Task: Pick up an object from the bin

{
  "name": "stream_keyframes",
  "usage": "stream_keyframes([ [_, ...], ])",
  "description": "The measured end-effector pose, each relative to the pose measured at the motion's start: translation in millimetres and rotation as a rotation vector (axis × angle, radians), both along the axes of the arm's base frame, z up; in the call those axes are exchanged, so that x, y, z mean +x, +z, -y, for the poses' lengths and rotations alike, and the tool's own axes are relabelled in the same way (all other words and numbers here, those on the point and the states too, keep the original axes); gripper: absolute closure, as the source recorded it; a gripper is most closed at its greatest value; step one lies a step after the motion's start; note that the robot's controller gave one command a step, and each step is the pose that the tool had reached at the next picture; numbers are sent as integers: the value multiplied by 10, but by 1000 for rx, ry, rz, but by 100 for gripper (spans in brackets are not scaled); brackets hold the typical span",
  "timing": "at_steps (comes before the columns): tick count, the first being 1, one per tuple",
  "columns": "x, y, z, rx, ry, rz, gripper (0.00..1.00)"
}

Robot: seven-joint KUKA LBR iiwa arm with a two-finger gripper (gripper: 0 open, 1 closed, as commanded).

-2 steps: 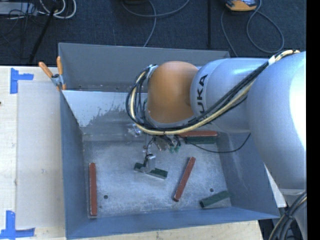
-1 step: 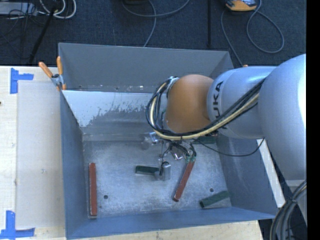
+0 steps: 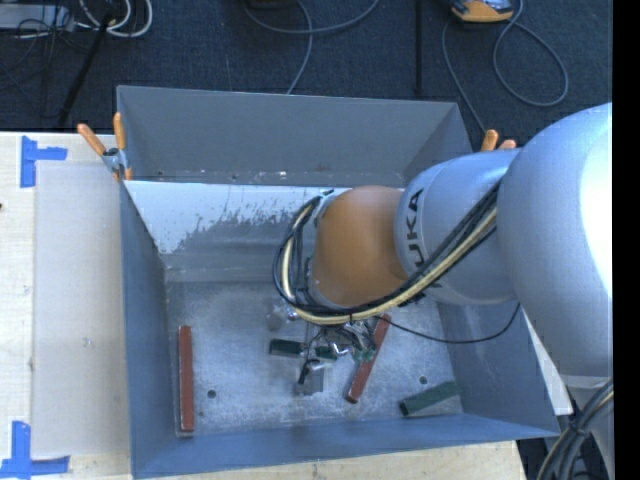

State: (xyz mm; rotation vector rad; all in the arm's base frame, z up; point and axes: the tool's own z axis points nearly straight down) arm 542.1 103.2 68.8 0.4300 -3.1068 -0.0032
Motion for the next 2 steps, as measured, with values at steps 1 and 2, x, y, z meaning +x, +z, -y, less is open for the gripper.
stream_keyframes([
  [1, 23, 12, 11, -1, -2, 5, 100],
  [2, 152, 1683, -60, 1, 16, 15, 100],
])
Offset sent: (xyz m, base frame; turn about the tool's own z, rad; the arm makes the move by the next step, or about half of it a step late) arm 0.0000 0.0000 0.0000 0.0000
